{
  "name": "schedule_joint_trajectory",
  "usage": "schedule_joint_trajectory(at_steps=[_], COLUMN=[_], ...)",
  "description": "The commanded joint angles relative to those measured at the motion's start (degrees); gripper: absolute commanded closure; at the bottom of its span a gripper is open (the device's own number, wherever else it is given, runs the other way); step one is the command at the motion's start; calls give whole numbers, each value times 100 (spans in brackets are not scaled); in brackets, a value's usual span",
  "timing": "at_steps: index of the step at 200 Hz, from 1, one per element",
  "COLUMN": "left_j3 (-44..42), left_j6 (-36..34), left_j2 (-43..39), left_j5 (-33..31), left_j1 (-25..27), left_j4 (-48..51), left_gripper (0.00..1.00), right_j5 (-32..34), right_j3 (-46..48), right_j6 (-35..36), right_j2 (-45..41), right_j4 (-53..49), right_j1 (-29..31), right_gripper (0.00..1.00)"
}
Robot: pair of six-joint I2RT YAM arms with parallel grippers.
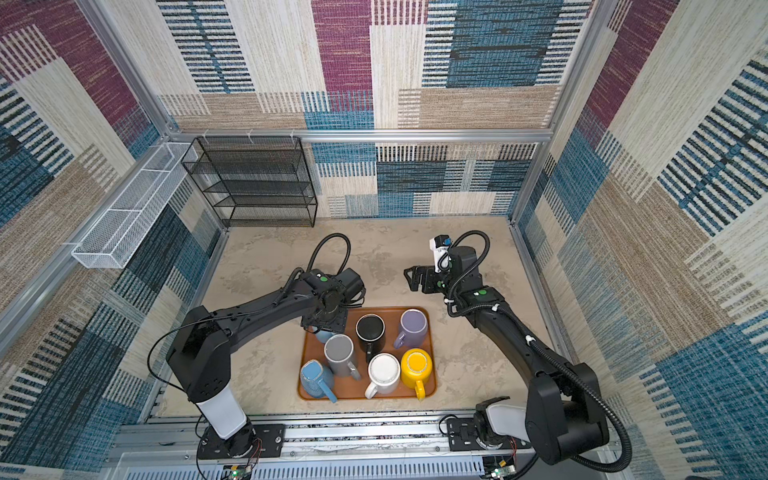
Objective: Turn the mug right side up
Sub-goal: 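Lower the left gripper around the upside-down light blue mug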
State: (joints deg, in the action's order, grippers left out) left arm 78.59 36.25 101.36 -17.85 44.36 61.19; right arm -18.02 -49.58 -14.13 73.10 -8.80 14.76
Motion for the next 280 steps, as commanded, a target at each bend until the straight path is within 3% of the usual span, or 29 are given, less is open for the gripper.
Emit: schedule_joint_trajectory(at_steps=[1,123,210,280], left_j3=[34,-103,-292,-464], left_j6=[-250,-1438,-1113,-1010], left_j2=[61,148,-4,-245], left_j5=[-70,309,371,274], left_j1=[-31,-367,-409,-445], left_j4=[11,-912,-707,-633], left_gripper=[27,29,23,38], right_j5=[9,153,160,162], right_j3=[-36,-75,-147,-182], right_j6=[-49,-28,7,24], right_j2=[-15,-41,29,108], right_j4=[203,93,70,73], right_j1=[17,23,40,78], right_gripper=[1,0,0,0])
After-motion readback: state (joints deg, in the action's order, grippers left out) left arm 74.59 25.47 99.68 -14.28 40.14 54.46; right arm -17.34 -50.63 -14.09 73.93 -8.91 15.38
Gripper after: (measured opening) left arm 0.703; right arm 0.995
